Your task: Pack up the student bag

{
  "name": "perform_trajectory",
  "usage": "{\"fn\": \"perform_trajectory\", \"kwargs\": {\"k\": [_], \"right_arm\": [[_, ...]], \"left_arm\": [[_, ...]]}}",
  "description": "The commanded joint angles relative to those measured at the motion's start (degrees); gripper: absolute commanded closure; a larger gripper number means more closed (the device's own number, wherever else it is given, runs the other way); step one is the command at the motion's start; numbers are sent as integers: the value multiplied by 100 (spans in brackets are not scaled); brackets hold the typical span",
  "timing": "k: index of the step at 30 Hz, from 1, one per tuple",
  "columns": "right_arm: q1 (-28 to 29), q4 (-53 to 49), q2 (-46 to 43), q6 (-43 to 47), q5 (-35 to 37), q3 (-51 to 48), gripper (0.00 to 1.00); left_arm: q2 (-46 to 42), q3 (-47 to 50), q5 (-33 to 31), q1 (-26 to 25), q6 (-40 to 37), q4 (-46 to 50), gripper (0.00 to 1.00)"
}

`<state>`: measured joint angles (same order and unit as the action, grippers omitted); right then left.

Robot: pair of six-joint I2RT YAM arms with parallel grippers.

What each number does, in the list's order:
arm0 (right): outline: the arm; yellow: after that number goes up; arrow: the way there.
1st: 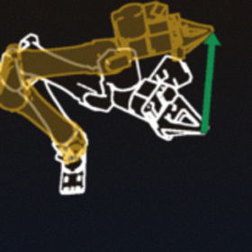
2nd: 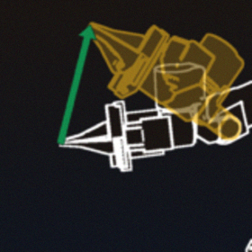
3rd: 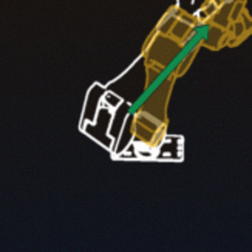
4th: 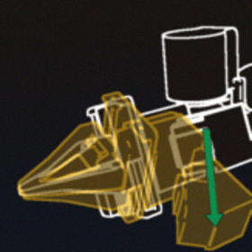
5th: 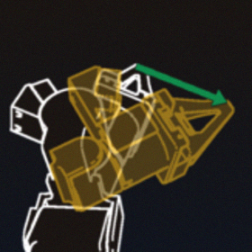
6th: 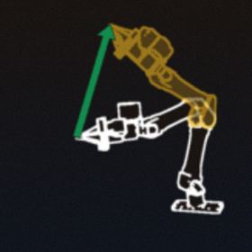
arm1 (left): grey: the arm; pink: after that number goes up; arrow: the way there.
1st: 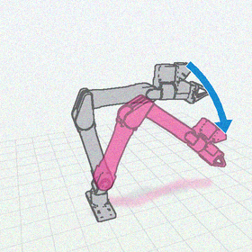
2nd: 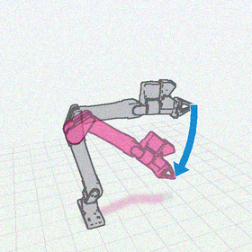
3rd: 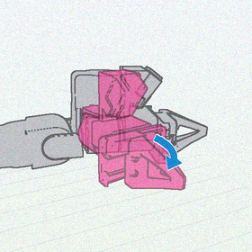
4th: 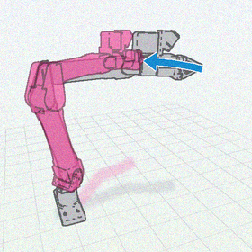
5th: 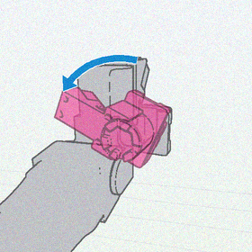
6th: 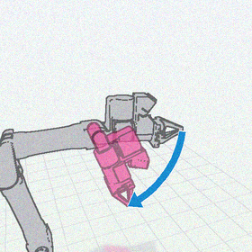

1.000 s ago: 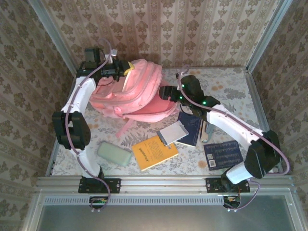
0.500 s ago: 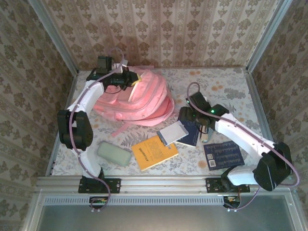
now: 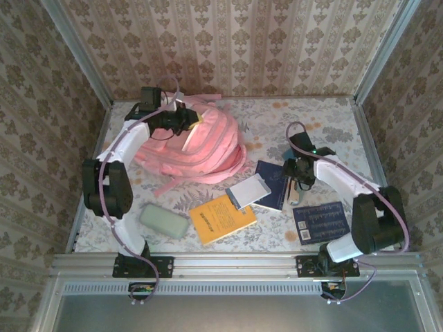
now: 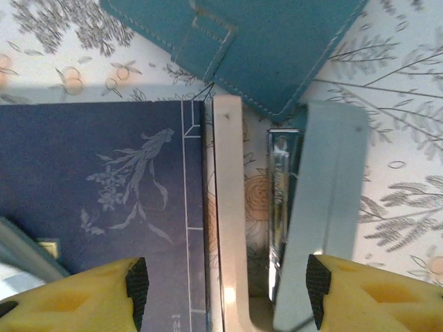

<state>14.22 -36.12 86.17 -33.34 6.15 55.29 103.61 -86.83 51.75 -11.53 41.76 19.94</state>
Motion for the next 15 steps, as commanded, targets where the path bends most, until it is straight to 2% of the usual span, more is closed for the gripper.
{"fn": "perform_trajectory", "kwargs": {"k": [1,6,15], "right_arm": [[-39,17,175,88,-123,124,37],[-39,51,463,151,-96,132,39],[-20,117,690,298,-42,167,48]], "left_arm": [[-382,17,192,55,30,-387,100],[-385,59,254,55,127,-491,100],[-352,51,297,63,131,-499,100]]}}
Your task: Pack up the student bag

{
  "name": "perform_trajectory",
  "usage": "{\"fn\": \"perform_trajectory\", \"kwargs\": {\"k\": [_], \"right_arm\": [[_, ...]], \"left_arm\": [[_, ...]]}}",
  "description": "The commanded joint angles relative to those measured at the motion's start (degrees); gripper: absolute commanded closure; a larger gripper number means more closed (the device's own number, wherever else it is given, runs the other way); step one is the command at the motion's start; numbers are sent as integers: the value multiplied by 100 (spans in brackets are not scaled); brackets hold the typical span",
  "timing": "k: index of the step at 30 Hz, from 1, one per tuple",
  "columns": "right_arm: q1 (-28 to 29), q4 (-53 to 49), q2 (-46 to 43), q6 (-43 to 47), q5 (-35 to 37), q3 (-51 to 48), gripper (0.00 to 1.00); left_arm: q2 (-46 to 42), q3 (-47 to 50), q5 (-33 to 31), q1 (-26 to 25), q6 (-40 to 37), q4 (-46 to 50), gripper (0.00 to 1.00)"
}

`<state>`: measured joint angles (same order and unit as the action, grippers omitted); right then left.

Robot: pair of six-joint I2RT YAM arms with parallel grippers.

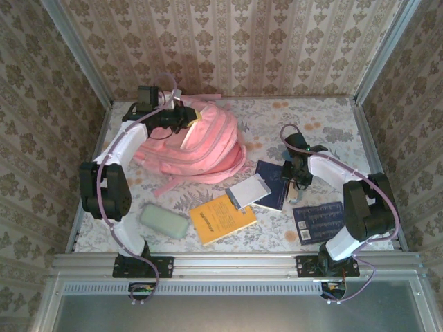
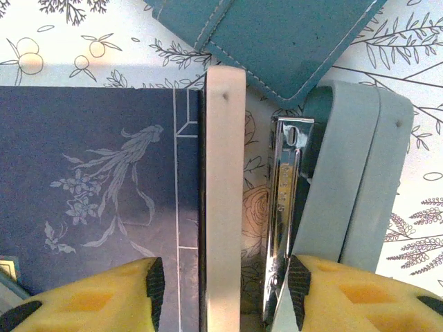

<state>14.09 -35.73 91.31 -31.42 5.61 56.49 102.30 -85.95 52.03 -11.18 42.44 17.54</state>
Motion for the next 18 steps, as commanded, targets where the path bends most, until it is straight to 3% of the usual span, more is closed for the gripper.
{"fn": "perform_trajectory", "kwargs": {"k": [1,18], "right_arm": [[1,62,186,115,36,55,49],[262,-239,46,-112,459,258,50]], "left_arm": [[-213,-25,272,27,78,-260,100],[-175,-2,331,19,115,-313,100]]}}
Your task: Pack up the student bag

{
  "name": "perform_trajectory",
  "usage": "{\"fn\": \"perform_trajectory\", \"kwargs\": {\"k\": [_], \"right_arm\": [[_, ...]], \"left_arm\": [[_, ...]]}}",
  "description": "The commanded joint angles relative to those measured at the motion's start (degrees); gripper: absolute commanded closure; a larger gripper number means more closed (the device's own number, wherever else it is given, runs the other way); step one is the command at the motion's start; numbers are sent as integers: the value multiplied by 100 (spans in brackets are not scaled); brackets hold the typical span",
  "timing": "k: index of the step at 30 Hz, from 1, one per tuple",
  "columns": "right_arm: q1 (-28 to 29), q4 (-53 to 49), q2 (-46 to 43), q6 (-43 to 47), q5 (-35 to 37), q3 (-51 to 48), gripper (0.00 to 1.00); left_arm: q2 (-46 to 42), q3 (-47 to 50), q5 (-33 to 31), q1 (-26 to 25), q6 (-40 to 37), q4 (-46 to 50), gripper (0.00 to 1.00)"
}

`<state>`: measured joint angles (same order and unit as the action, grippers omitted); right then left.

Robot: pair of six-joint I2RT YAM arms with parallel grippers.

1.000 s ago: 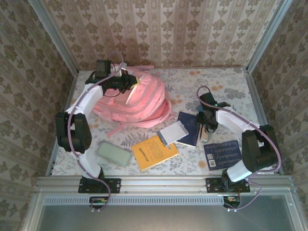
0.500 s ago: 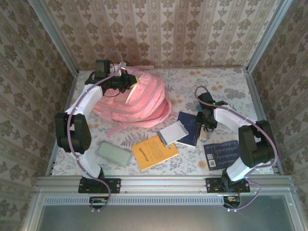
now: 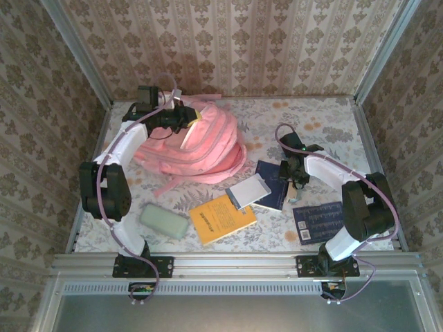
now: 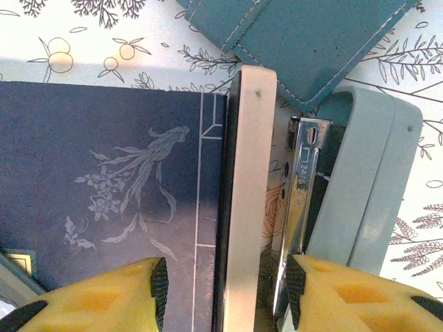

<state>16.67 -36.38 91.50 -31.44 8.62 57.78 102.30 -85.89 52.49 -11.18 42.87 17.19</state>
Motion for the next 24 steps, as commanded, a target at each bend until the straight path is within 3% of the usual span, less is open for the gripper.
{"fn": "perform_trajectory", "kwargs": {"k": [1,15,23,24], "right_arm": [[5,-160,48,-124,141,125,50],[-2,33,662,-257,6,237,60],[-3,-7,740,-275,210,242,77],[-3,-46,644,-276,273,242,83]], "left_arm": [[-167,-8,291,19,68,-279,100],[-197,-18,323,38,84,-295,100],[-160,-18,323,37,88,-304,100],[-157,-24,323,41,81,-307,100]]}}
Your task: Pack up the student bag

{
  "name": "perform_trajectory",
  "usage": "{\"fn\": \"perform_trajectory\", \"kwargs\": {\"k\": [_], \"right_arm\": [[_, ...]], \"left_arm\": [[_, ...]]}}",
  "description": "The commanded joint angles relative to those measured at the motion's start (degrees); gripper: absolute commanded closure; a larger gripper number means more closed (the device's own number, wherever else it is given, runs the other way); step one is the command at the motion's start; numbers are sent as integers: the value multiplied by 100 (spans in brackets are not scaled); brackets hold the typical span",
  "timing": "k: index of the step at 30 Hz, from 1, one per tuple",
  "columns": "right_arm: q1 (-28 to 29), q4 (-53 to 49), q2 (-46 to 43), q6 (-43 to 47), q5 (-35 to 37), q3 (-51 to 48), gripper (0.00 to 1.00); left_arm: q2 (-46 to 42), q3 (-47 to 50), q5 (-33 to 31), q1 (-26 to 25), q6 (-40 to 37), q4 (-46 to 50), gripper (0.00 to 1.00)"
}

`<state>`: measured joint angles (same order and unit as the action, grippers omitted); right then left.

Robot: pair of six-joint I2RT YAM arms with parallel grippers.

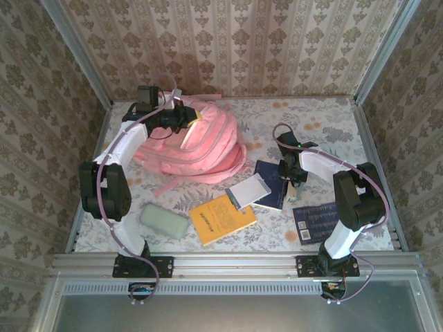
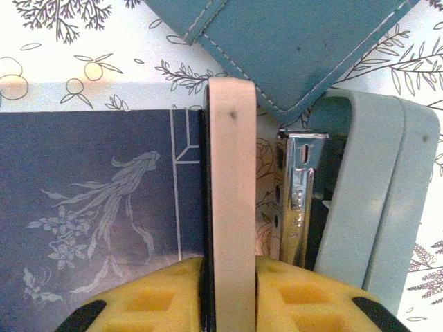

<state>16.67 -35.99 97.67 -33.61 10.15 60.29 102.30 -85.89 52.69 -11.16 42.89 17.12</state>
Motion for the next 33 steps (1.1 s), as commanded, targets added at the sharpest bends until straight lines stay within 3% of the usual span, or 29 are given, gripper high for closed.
{"fn": "perform_trajectory", "kwargs": {"k": [1,9,13,20,27,33], "right_arm": [[-3,-126,-78,-46,174,-4,84],[-4,-477,-1195,202,575,68,99],[7,-538,-1638,288,226,192,100],[70,73,-2513,199,-1231,354,100],[127,1932,-2446,-620,-3085,347,100],[240,4274,-1757,-1929,-3937,201,100]], "left_arm": [[-148,-36,319,41,79,-298,100],[-170,-677,489,26,44,115,100],[-245,-1060,542,17,163,310,100],[-377,-1633,770,17,246,568,100],[-420,-1889,1295,65,273,520,100],[-501,-1528,1591,52,846,-356,100]]}}
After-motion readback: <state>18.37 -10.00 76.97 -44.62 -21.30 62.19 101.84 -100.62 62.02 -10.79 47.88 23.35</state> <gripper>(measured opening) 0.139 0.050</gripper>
